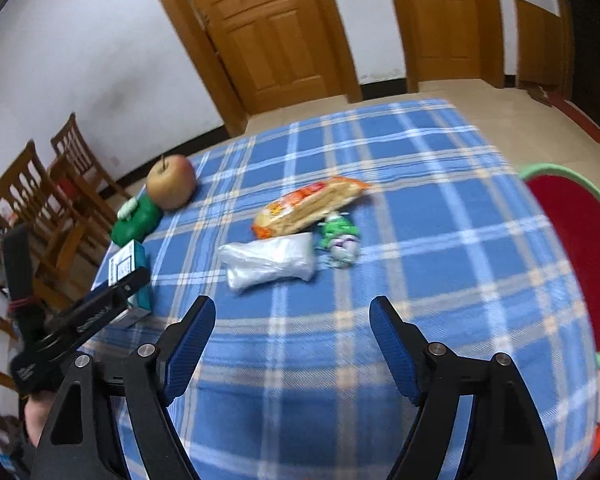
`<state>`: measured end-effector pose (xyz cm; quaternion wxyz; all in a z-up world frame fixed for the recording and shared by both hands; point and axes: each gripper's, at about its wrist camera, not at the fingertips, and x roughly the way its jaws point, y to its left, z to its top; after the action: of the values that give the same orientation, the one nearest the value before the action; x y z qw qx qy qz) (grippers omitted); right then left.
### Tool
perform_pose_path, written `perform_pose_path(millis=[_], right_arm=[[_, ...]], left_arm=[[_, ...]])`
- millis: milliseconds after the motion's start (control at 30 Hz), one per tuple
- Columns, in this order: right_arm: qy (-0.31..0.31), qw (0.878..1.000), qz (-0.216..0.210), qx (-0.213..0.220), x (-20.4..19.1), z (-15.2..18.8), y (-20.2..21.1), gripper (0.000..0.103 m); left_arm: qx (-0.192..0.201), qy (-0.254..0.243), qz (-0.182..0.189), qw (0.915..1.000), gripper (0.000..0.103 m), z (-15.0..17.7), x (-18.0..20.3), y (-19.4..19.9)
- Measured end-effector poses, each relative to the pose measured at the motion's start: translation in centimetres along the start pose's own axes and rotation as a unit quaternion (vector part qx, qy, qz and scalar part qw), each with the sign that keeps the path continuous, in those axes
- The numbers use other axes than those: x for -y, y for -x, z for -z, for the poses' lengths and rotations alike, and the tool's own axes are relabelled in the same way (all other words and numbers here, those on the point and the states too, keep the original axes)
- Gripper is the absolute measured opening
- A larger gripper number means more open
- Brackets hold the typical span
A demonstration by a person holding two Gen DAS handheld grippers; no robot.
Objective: Collect trash
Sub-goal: 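Grasp the clear plastic bag with the right tool while the left tool holds the box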
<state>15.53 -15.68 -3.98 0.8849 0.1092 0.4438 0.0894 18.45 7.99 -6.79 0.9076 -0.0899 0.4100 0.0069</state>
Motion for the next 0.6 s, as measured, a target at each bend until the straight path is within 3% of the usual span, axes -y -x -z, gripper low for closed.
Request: perform_pose_path(millis=[300,600], right_arm=[[0.07,0.997,0.028,-0.026,-2.9,-1.1,-5.0,0.083],[0.13,0.99,0.057,-0.025,-3.8,-1.5,-6.9,0.083]], left_arm=[[-0.008,0.024,0.01,0.9996,0.063,0.0,-0.9,-0.3],[-0.011,0.029,0.015,0.9994,0.063,0.0,-1.2,-0.4]])
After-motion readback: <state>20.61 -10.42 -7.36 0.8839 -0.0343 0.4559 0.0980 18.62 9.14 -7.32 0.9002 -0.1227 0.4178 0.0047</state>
